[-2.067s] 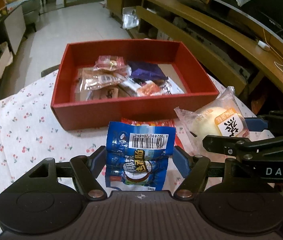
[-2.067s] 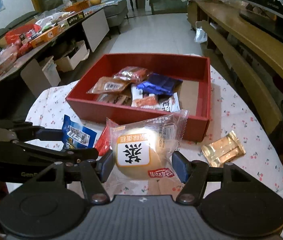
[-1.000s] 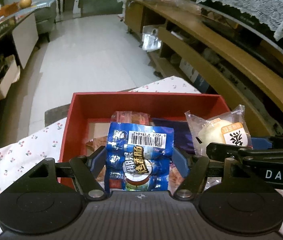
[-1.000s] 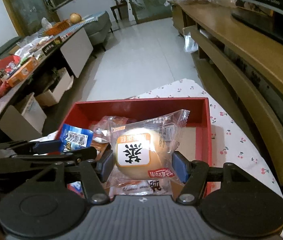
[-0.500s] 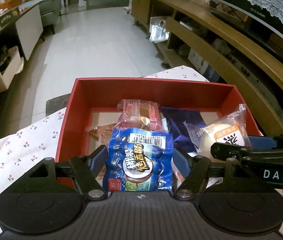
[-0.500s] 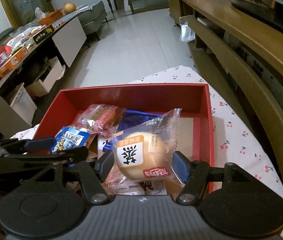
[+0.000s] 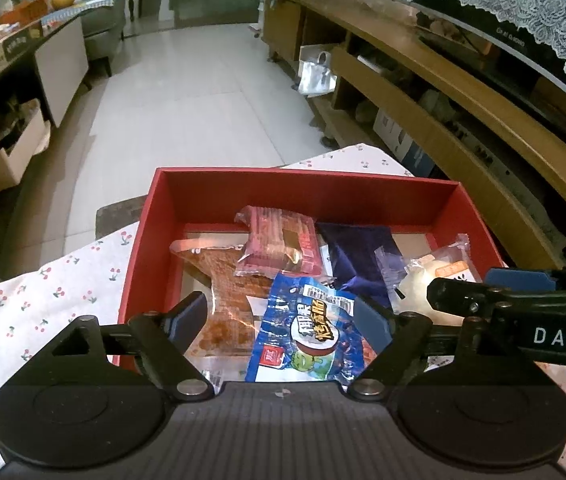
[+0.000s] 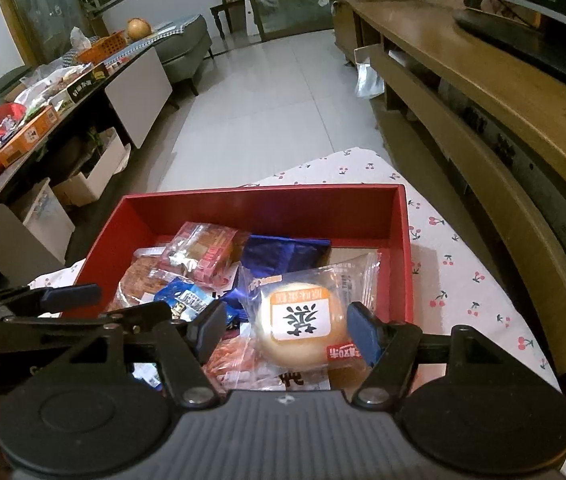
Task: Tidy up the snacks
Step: 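Lower both packs into the tray and open both tools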
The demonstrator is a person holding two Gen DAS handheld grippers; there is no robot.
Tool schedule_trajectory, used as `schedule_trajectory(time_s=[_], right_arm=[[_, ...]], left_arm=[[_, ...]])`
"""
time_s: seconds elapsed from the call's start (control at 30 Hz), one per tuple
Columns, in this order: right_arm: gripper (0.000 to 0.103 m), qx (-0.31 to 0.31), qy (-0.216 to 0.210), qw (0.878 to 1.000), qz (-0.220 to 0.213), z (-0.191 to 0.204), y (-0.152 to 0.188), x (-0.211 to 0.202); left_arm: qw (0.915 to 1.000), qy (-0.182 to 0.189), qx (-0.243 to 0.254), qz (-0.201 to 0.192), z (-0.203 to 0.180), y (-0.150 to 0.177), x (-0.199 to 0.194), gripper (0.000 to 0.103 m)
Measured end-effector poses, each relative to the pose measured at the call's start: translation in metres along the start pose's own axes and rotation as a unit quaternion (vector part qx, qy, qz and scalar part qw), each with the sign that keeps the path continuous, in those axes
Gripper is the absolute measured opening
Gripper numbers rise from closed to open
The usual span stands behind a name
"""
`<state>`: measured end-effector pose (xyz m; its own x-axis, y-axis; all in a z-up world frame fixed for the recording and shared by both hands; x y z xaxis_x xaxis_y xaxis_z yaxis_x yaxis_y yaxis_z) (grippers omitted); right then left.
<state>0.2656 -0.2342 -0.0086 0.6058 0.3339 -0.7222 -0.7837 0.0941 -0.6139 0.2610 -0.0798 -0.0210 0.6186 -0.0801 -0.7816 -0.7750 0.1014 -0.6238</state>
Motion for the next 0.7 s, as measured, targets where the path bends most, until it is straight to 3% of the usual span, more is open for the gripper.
schedule_trajectory(time_s=[0.7], right_arm=[[0.078,0.040,0.014,0.999,-0.012,-0.021,0.041,-0.069]], left_arm=[[0.9984,0.046,0.033,-0.006,-0.017,0.039,-0.053,0.086]])
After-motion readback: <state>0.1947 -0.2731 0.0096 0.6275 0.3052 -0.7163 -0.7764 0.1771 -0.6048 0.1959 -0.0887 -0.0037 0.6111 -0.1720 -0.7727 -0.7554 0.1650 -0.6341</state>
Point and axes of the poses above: each gripper's, at about its wrist camera, not at the fingertips, and x roughly the way its jaws point, z to its left, y to its underside, the point moved 6 cm from there along x, roughly the way its jaws point, and after that the axes turned 6 degrees about -y, right-handed, at the moved point
